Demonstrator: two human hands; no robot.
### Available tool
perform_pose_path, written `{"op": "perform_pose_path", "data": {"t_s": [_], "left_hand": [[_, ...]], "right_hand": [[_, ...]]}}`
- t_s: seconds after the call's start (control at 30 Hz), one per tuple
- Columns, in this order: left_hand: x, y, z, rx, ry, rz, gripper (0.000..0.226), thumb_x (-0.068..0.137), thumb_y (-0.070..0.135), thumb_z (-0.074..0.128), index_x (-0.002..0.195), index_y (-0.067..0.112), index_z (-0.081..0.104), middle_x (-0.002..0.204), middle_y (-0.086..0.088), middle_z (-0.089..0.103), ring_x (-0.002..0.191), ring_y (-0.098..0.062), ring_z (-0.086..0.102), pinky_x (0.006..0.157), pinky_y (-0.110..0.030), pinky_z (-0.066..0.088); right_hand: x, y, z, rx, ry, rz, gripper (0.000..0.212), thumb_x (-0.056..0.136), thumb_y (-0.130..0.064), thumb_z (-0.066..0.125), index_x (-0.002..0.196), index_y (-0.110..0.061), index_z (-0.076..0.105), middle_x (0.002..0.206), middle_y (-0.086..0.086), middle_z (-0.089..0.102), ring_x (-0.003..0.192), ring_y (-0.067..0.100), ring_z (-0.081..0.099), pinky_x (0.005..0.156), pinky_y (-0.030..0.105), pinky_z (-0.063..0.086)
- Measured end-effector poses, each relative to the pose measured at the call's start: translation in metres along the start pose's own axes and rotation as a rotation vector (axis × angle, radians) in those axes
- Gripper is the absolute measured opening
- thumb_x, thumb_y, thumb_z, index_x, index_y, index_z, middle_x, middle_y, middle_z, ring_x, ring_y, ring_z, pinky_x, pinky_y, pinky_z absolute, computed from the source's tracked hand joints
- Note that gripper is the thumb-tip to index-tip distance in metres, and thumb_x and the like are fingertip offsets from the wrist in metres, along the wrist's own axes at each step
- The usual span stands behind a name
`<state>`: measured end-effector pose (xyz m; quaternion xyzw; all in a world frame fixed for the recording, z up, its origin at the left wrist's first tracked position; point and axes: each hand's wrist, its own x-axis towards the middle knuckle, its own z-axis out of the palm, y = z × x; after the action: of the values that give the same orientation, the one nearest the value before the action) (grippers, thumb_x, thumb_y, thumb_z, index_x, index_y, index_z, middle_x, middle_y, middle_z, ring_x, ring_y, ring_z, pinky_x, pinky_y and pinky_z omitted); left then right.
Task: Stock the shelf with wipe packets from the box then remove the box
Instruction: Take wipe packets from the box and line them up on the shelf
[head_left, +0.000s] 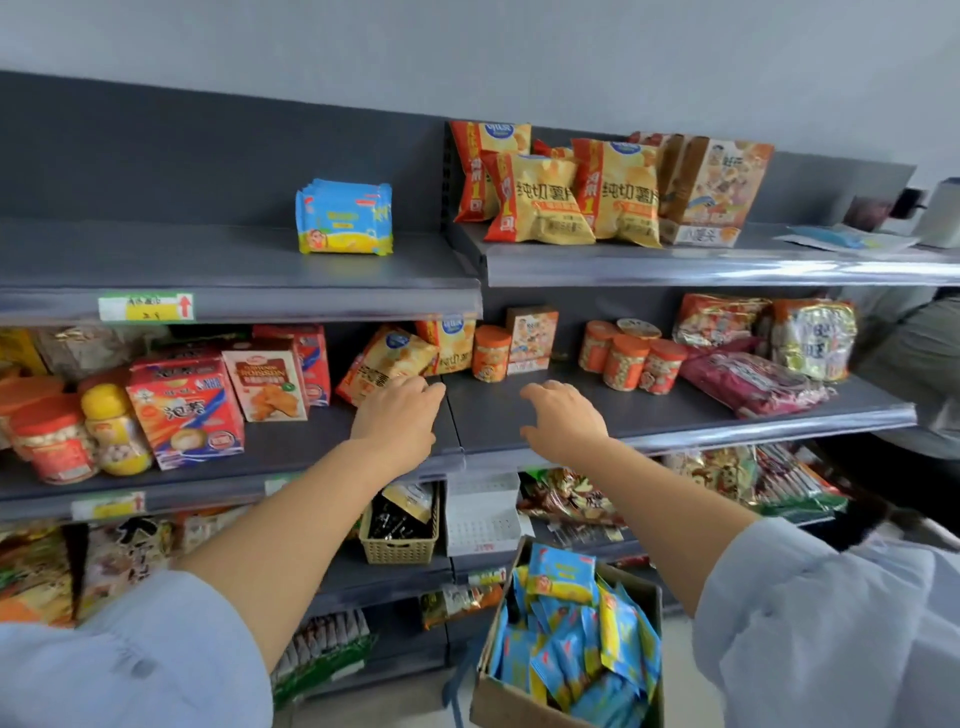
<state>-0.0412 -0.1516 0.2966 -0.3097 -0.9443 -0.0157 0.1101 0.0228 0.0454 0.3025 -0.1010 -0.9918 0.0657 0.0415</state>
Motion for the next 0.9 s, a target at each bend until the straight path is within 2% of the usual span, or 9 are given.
{"op": "perform_pose_path", "data": {"t_s": [0.13,0.27,0.37,0.57,0.77,0.9], "left_hand": [[0.001,0.041,0.04,-0.036,-0.08,0.024,0.047,0.09,0.023,0.062,0.133,0.017,0.043,0.127,-0.003,0.051,0.122,-0.023,0.044,0.093,-0.037,0.045],[-0.001,0.084,0.086,-0.078,-0.195,-0.01,0.049,0.091,0.023,0.061,0.136,0.017,0.042,0.133,-0.003,0.048,0.127,-0.024,0.041,0.096,-0.038,0.043],[-0.006,0.112,0.121,-0.115,-0.257,-0.04,0.05,0.091,0.02,0.061,0.137,0.016,0.042,0.135,-0.004,0.046,0.127,-0.024,0.04,0.098,-0.038,0.042],[-0.022,0.158,0.192,-0.196,-0.378,-0.05,0.036,0.089,0.023,0.059,0.124,0.017,0.052,0.123,-0.002,0.052,0.117,-0.023,0.046,0.09,-0.038,0.047],[-0.043,0.192,0.267,-0.196,-0.513,-0.021,0.031,0.09,0.021,0.059,0.121,0.018,0.057,0.119,-0.001,0.055,0.116,-0.022,0.048,0.087,-0.036,0.047],[-0.054,0.204,0.32,-0.17,-0.612,-0.004,0.025,0.092,0.022,0.058,0.116,0.018,0.057,0.114,-0.002,0.056,0.113,-0.024,0.051,0.084,-0.036,0.045]], "right_hand": [[-0.014,0.039,0.035,-0.008,-0.088,0.008,0.05,0.091,-0.021,0.057,0.138,-0.016,0.042,0.135,0.009,0.046,0.129,0.028,0.038,0.099,0.04,0.042],[-0.026,0.08,0.076,-0.036,-0.204,-0.009,0.04,0.09,-0.022,0.056,0.129,-0.015,0.049,0.129,0.011,0.05,0.123,0.031,0.044,0.096,0.041,0.045],[-0.034,0.109,0.109,-0.04,-0.285,-0.029,0.04,0.091,-0.022,0.057,0.129,-0.017,0.048,0.127,0.009,0.049,0.122,0.03,0.044,0.094,0.039,0.044],[-0.048,0.153,0.173,-0.053,-0.485,-0.076,0.043,0.093,-0.022,0.058,0.135,-0.017,0.047,0.136,0.008,0.046,0.129,0.028,0.039,0.096,0.04,0.045],[-0.058,0.177,0.243,-0.061,-0.614,-0.099,0.038,0.093,-0.024,0.057,0.13,-0.018,0.053,0.13,0.007,0.053,0.129,0.025,0.038,0.094,0.04,0.047],[-0.058,0.186,0.292,-0.144,-0.628,-0.202,0.043,0.09,-0.03,0.058,0.133,-0.023,0.052,0.136,0.003,0.051,0.13,0.024,0.037,0.104,0.038,0.037]]}}
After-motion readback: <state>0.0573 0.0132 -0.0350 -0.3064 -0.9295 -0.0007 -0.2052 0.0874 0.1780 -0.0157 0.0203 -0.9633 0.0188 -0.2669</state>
